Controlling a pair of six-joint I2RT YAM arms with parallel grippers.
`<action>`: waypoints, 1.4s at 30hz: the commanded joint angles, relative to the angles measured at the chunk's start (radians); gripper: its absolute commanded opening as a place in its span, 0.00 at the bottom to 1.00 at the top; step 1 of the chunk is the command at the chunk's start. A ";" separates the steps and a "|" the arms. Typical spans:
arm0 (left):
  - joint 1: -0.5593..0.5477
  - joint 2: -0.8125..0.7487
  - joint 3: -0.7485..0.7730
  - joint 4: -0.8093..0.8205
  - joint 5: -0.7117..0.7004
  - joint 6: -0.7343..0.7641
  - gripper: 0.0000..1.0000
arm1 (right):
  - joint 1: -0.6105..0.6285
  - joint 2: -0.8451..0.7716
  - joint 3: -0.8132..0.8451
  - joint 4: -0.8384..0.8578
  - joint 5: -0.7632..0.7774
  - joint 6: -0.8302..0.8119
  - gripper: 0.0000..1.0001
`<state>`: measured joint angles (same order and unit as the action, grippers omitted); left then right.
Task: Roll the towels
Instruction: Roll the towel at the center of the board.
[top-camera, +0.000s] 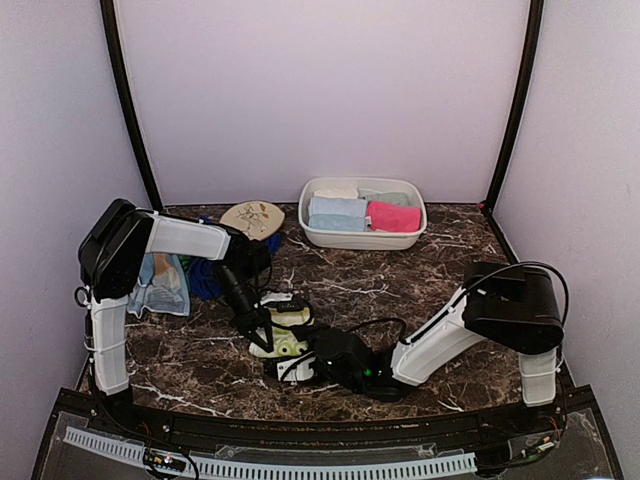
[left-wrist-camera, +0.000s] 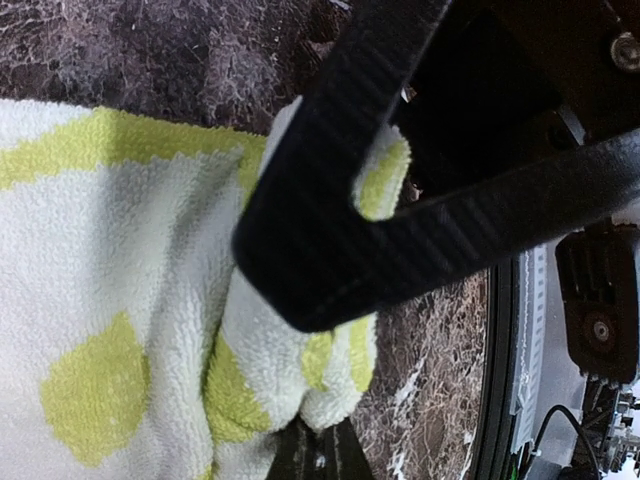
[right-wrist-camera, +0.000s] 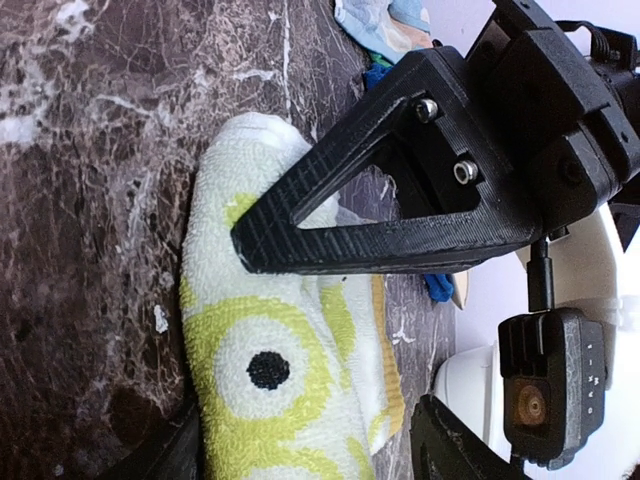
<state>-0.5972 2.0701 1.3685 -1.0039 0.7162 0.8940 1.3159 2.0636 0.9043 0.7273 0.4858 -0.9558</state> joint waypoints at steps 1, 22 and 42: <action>0.016 0.024 -0.017 -0.021 -0.113 0.021 0.00 | -0.010 0.052 -0.027 0.036 0.005 -0.087 0.63; 0.135 -0.321 -0.242 0.313 -0.092 -0.040 0.37 | -0.168 -0.015 0.293 -0.781 -0.694 0.716 0.00; -0.027 -0.503 -0.412 0.547 -0.199 0.027 0.40 | -0.413 0.125 0.260 -0.597 -1.302 1.374 0.00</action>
<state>-0.5507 1.5394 0.9173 -0.5159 0.5861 0.8993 0.9218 2.1418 1.2007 0.1619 -0.7780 0.3161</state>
